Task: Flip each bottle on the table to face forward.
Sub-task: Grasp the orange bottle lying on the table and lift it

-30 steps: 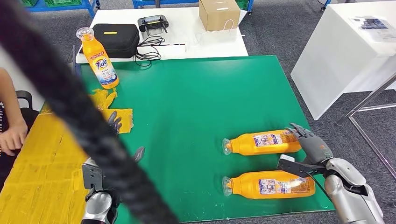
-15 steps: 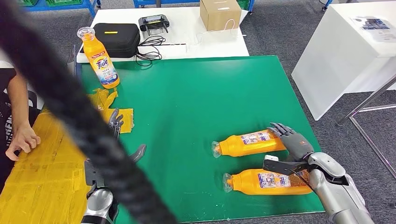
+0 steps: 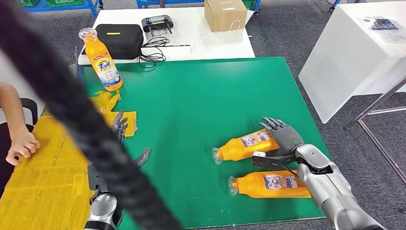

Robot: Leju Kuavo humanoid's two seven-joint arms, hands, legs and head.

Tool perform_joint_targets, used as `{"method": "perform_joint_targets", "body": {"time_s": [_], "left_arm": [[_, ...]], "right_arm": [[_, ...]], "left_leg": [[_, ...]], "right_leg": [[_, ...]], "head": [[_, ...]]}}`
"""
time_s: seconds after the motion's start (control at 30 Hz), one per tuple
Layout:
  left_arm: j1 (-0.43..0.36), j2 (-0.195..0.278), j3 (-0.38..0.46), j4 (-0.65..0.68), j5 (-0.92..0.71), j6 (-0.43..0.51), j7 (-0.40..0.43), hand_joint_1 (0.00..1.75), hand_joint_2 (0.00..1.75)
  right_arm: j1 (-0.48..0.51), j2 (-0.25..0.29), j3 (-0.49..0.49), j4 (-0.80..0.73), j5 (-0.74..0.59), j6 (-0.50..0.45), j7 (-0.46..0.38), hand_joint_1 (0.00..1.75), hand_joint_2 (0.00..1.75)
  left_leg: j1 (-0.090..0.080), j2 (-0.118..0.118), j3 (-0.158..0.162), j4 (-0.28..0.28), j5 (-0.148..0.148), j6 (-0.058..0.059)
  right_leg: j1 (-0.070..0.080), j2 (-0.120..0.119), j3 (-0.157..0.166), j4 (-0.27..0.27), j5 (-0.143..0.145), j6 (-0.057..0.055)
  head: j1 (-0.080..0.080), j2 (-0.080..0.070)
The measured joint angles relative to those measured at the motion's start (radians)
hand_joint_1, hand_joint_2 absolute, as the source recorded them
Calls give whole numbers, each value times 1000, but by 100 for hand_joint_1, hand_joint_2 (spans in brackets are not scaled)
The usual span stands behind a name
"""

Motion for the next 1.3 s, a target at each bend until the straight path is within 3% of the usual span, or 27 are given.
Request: {"method": "perform_joint_targets", "body": {"time_s": [0.3, 0.63, 0.73, 0.87, 0.97, 1.07, 1.17, 1.3], "left_arm": [[0, -1, -1, 8, 2, -1, 0, 0, 175], [0, -1, -2, 8, 2, -2, 0, 0, 175], [0, -1, -2, 8, 2, -2, 0, 0, 175], [1, -2, -4, 7, -1, -3, 7, 0, 175], [5, -4, -11, 3, -22, -10, 32, 0, 175], [9, -8, -24, -3, -36, -25, 55, 0, 175], [12, -15, -64, -4, -45, -62, 95, 0, 175], [12, -18, -117, 3, -52, -77, 125, 0, 175]], "right_arm": [[-107, 34, 90, 159, 80, -25, 76, 164, 175], [-138, 53, 115, 210, 85, -30, 87, 164, 175], [-142, 56, 118, 217, 86, -31, 87, 171, 175], [-139, 70, 117, 220, 81, -107, 107, 175, 175], [-95, 118, 84, 178, 27, -251, 121, 175, 175], [-33, 177, 29, 74, -59, -318, 103, 175, 175], [86, 312, -86, -184, -300, -366, 30, 175, 175], [181, 438, -185, -385, -619, -315, -112, 174, 175]], "left_leg": [[0, 0, 6, 0, 0, 0], [0, 1, 11, 0, 0, 0], [0, 1, 12, 0, 0, 0], [0, 1, 12, 0, 0, 0], [0, 1, 11, 0, 0, 0], [1, 0, 9, 0, 0, 0], [2, -5, 7, 0, 0, 0], [3, -7, 4, -1, -1, -2]], "right_leg": [[0, 0, 6, 0, 0, 0], [0, 0, 10, 0, 0, 0], [0, 1, 11, 0, 0, 0], [0, 0, 12, 0, 0, 0], [1, 0, 11, 0, 0, 0], [1, 0, 9, 0, 0, 0], [2, -4, 7, 0, -2, -1], [3, -6, 6, 0, -3, -3]], "head": [[0, 0], [0, 0], [0, 0], [0, 0], [1, 0], [0, 0], [0, 0], [0, 0]]}}
